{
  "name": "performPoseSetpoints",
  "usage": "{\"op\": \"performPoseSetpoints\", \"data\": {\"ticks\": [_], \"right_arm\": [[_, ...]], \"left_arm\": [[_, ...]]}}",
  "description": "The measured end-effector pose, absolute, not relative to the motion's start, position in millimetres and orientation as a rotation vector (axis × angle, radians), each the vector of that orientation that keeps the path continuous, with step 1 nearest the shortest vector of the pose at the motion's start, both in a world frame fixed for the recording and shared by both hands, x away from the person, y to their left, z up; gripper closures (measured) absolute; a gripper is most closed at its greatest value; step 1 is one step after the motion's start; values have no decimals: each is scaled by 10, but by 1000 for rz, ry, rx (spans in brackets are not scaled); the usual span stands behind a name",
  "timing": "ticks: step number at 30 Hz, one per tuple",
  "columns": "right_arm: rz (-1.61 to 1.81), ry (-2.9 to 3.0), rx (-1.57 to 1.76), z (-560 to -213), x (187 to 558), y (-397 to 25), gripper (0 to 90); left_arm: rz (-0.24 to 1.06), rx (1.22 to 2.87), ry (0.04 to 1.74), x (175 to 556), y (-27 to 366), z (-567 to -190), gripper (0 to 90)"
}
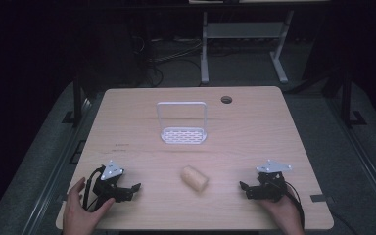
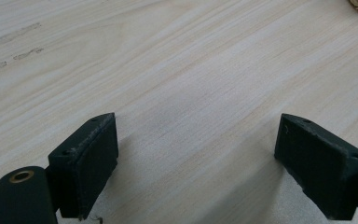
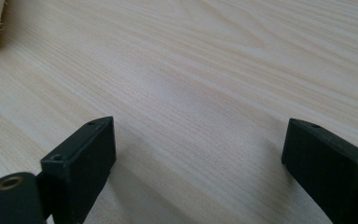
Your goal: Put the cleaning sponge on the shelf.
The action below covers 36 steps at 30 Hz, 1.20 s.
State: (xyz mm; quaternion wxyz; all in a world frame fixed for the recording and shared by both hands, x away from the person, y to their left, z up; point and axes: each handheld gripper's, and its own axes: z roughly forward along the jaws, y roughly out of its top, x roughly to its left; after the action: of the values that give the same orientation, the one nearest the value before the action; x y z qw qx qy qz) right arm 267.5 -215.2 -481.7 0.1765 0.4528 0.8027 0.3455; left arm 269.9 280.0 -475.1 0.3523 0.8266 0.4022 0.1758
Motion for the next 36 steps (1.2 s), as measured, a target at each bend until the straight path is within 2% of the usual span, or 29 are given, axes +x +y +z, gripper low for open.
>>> {"op": "performPoseSetpoints", "data": {"ticks": [20,36], "right_arm": [[990,2282,1272,-4729,2698,-2139,98],[1048,2327,1196,-4575,2846,-1872,98]], "left_arm": [[455,2139,1040,2700,2801,-4751,129],[455,2139,1040,2699,2801,-4751,129]]}}
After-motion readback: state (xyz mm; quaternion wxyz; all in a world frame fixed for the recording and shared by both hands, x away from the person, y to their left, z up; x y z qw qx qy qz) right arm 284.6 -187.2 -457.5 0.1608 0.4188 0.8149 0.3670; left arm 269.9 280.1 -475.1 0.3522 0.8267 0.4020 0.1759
